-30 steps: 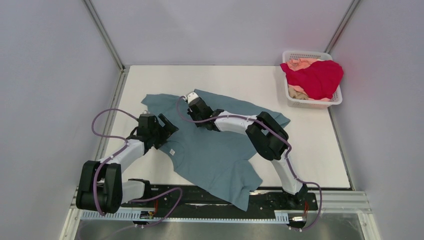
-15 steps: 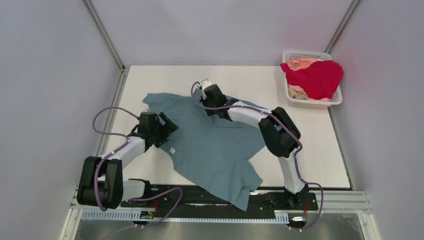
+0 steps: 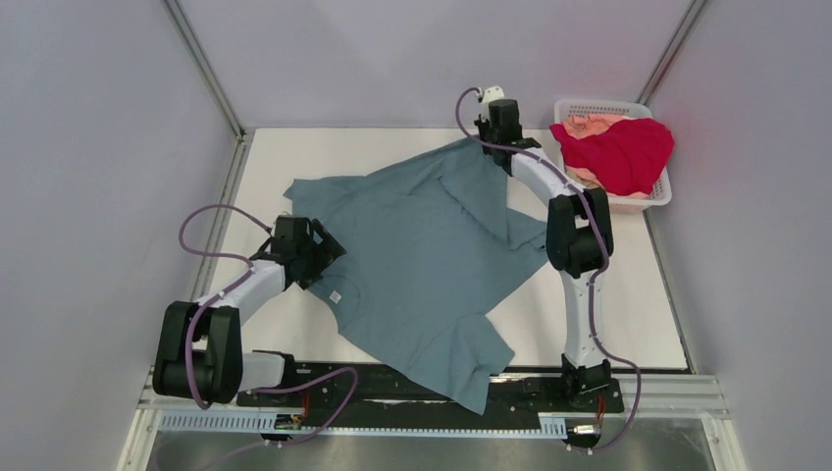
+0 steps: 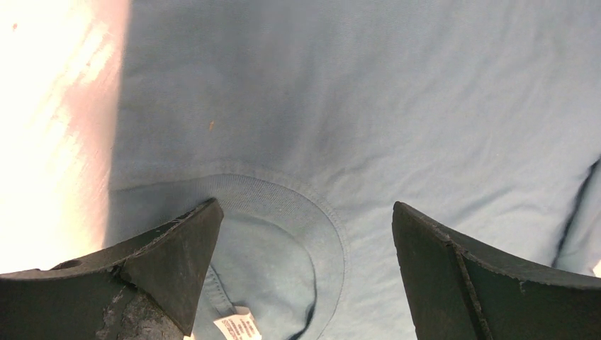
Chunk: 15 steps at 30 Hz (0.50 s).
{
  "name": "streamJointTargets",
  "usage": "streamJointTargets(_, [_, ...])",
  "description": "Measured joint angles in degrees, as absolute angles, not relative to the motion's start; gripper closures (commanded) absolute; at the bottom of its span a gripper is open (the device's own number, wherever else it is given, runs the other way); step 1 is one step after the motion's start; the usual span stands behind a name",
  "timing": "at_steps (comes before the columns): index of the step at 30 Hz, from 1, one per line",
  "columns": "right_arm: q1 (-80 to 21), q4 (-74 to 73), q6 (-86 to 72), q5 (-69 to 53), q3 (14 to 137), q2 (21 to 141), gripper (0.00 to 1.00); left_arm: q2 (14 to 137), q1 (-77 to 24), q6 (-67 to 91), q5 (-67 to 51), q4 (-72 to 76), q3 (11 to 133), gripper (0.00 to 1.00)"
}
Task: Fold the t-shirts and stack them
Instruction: Flatten out the tshirt
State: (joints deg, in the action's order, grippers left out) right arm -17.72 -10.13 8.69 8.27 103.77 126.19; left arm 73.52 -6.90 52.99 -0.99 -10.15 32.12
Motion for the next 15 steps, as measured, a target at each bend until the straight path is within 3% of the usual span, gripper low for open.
streamJointTargets(6, [-12.3, -6.4, 15.8, 11.7, 120.3, 139.0, 0.90, 77.1, -6.9, 51.5, 0.6, -12.7, 35.9, 0.00])
streamJointTargets(9, [-11.1, -0.5, 21.7, 11.7, 123.1, 143.6, 0.79, 79.5, -6.9, 50.6, 0.8, -13.7, 38.2, 0.00])
streamJointTargets(10, [-10.8, 1.6, 23.9, 11.7, 123.2, 144.6, 0.73, 80.4, -6.9, 50.4, 1.0, -14.1, 39.1, 0.00])
streamJointTargets(13, [-10.7, 8.0, 30.2, 11.9, 122.8, 146.5, 0.31, 82.1, -6.9, 49.7, 1.4, -14.6, 40.7, 0.00])
streamJointTargets(15, [-11.0, 12.1, 33.8, 12.2, 122.4, 146.7, 0.15, 83.0, -6.9, 49.4, 1.7, -15.0, 41.7, 0.00])
